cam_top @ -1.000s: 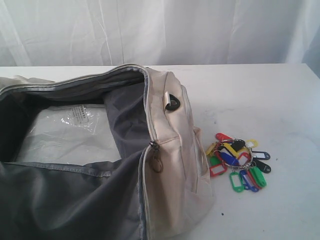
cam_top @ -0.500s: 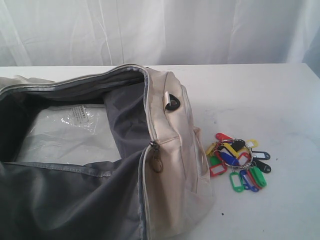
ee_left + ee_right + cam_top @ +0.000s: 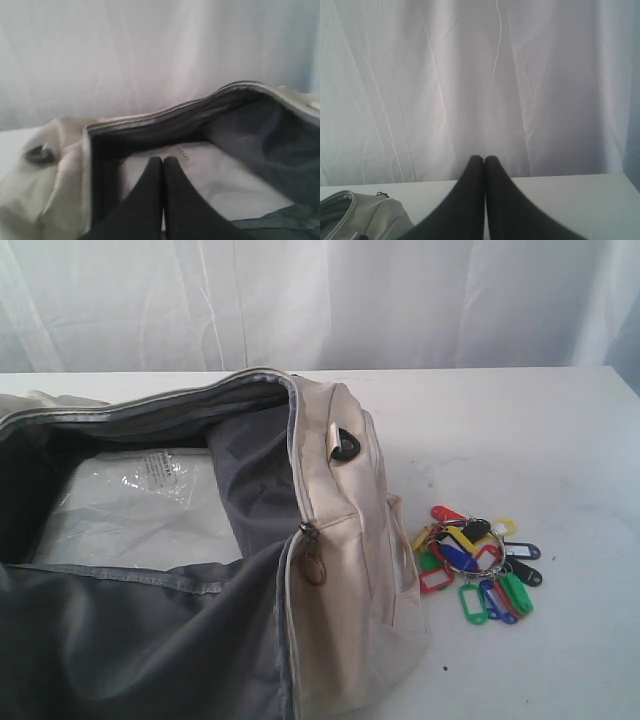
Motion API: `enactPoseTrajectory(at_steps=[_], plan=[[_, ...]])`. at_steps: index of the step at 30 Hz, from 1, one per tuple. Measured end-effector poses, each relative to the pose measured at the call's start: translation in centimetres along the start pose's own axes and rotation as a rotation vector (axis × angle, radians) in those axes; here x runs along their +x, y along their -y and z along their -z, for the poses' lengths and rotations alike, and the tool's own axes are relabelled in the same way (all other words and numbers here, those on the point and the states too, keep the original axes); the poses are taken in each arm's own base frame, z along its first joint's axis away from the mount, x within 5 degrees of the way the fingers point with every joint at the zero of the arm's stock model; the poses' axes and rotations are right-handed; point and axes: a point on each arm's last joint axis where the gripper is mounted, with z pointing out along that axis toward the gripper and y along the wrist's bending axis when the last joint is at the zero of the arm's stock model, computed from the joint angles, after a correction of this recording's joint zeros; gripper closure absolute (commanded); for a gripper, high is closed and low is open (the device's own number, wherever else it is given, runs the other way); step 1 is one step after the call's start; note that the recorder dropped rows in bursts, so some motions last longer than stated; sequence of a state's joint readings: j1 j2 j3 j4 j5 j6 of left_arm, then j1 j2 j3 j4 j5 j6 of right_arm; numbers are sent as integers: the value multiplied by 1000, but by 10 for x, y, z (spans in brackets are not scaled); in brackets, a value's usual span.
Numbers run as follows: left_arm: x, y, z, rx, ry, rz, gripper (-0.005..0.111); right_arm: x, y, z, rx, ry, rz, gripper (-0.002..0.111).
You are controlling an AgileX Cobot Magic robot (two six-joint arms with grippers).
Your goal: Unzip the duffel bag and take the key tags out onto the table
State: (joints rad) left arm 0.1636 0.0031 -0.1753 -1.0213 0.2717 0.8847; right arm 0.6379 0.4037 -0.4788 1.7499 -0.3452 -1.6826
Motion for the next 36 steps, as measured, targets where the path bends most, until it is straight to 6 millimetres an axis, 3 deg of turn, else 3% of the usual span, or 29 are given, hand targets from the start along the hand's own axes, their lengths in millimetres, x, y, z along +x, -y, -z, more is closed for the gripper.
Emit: enactPoseTrajectory(at_steps=[9, 17, 36], plan=[[19, -21, 2, -227, -158, 44, 107, 0, 0, 0, 0, 0, 0, 108], [68, -30, 0, -321, -295, 167, 107, 0, 0, 0, 0, 0, 0, 108], [73, -37, 3, -379, -356, 45, 107, 0, 0, 0, 0, 0, 0, 108]])
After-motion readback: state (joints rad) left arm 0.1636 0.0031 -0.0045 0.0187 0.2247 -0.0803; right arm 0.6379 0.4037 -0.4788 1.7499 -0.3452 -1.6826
